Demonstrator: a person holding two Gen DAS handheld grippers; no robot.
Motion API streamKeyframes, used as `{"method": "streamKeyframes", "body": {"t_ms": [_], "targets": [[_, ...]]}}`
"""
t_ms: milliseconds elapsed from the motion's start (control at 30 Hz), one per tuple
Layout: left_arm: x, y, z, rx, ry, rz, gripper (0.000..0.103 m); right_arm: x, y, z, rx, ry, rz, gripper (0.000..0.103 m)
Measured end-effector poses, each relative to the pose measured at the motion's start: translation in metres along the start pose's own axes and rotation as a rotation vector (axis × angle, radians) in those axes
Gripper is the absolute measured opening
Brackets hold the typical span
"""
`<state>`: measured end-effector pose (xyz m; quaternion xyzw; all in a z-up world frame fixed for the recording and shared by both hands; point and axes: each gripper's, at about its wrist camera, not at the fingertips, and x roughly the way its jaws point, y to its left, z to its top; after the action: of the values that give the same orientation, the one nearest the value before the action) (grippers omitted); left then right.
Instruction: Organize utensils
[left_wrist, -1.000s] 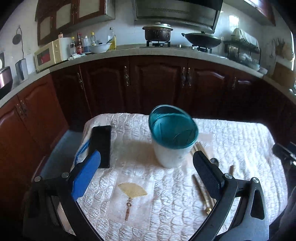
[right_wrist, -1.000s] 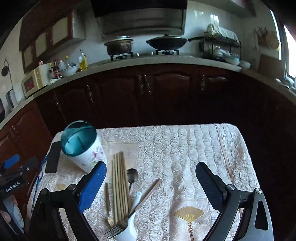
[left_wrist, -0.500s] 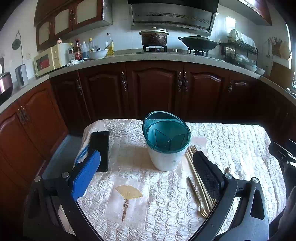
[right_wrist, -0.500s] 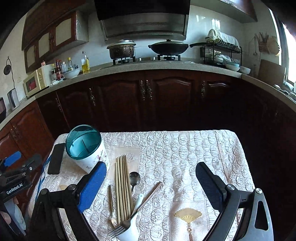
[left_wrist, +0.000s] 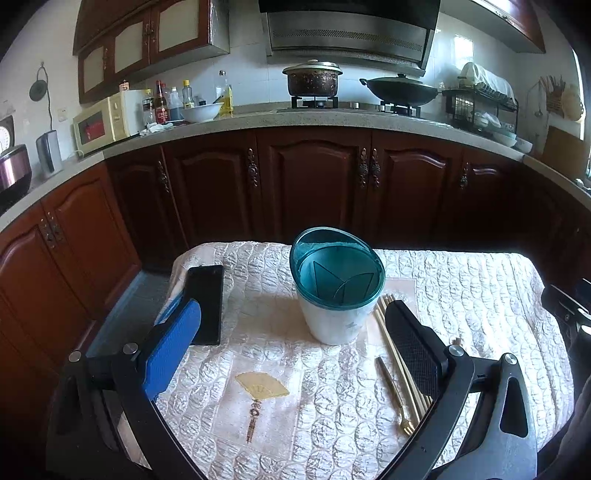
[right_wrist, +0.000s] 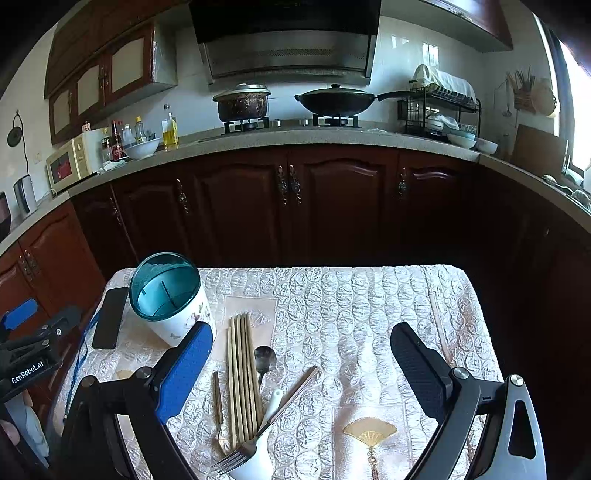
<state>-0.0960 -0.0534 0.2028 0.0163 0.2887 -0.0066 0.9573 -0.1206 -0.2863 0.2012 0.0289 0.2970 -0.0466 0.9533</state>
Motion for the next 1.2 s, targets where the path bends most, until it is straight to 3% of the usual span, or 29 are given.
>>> {"method": "streamKeyframes", "body": {"t_ms": [1200], "targets": [[0.011, -0.002, -0.006, 0.003, 0.020, 0.006, 0.101, 0.012, 0.005, -0.007, -0.021, 0.034, 0.002, 0.096]]}}
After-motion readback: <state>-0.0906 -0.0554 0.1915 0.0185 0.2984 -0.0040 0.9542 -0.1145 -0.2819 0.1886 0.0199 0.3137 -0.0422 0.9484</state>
